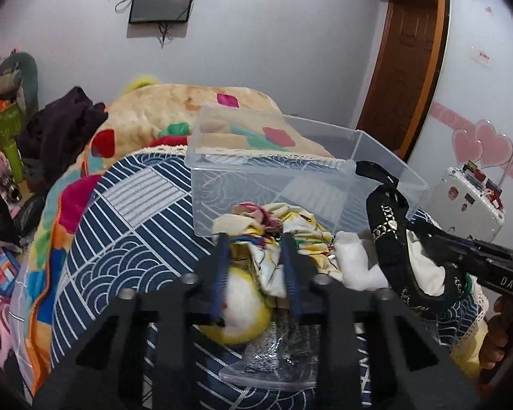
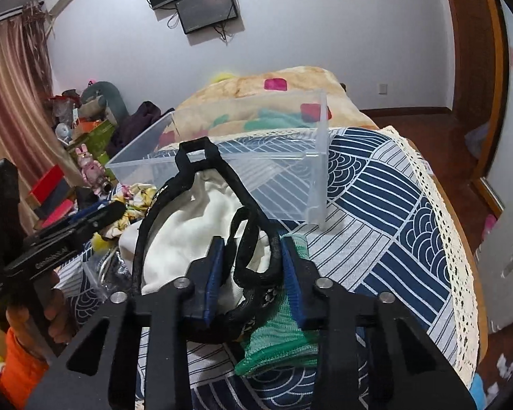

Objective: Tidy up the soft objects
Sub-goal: 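Grasp the black-strapped white garment with the right tool while the left tool grasps the floral fabric, then lift both held items over the clear box and open both tools to drop them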

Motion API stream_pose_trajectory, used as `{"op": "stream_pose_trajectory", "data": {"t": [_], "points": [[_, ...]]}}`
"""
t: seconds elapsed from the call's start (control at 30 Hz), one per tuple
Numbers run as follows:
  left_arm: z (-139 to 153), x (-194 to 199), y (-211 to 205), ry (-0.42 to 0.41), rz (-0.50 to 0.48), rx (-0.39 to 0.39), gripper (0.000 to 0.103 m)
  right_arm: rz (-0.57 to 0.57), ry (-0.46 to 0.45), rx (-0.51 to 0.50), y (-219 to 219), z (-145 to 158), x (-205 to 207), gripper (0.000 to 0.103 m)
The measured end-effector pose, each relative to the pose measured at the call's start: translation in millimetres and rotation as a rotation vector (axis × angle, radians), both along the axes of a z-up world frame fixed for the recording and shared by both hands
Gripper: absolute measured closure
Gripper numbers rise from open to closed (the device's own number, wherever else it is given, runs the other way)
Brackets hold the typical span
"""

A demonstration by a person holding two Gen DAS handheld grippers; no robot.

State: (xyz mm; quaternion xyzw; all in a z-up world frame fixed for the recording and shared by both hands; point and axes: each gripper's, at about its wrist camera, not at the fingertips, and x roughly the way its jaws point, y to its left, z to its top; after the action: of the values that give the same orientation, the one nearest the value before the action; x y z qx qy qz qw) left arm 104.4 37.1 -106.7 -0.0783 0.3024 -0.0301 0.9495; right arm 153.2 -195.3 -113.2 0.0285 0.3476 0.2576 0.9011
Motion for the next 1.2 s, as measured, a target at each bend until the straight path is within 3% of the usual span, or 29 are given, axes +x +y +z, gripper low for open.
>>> {"op": "stream_pose_trajectory", "data": {"t": [0.07, 0.17, 0.37, 0.7, 1.2], "points": [[1.6, -3.2, -1.0, -0.008, -0.014, -0.007, 0.09, 0.0, -0.009, 0.005, -0.4, 1.6, -0.7, 0.08], [5.3, -9.7, -3.5, -0.024, -0.016, -0.013, 0.093, -0.004, -0.021, 0.009, -1.6, 2.7, 1.2, 0.084], [25.8, -24.2, -2.4, -0.09, -0.013, -0.029, 0.094, -0.01, -0.05, 0.029, -6.2, 9.5, 0.0, 0.093], [61.5, -45.0, 1.0, -0.183, -0.015, -0.033, 0.094, -0.022, -0.098, 0.051, -11.3, 23.1, -2.0, 0.093], [94.0, -24.4, 3.9, -0.232, -0.031, -0.007, 0.094, 0.033, -0.298, 0.003, 2.8, 95.3, 13.3, 0.096]]}}
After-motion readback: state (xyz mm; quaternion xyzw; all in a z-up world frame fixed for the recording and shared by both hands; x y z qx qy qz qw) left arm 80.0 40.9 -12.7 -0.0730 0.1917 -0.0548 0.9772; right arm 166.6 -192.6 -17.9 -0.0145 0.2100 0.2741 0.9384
